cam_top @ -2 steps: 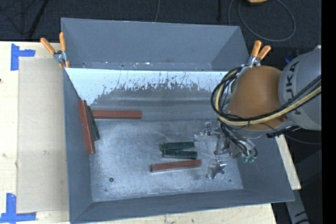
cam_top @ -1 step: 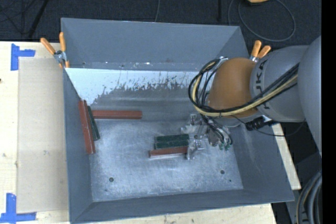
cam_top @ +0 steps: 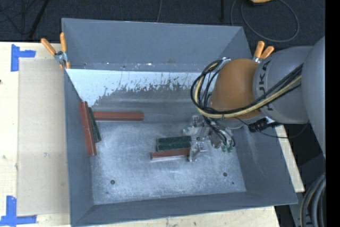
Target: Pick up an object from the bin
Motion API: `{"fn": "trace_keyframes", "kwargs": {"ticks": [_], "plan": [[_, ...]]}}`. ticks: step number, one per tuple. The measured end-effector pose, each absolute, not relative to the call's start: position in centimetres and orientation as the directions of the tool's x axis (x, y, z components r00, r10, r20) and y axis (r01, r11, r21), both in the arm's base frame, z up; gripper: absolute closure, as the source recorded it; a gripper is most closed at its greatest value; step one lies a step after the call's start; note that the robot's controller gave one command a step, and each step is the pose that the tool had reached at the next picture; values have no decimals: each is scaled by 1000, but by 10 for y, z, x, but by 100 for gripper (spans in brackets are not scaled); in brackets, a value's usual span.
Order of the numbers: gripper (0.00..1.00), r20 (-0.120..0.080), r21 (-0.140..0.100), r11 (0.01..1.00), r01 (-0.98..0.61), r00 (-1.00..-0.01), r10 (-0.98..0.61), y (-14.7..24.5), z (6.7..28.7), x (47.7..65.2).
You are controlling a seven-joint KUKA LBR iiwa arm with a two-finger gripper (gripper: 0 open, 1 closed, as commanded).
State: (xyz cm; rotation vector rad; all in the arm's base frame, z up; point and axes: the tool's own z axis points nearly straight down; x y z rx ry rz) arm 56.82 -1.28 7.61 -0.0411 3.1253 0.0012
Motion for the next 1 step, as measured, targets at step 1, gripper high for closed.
{"fn": "trace_keyframes", "kwargs": {"ticks": [1], "plan": [[100, -5, 1, 1000, 0, -1000, 0, -15, 269, 569]]}}
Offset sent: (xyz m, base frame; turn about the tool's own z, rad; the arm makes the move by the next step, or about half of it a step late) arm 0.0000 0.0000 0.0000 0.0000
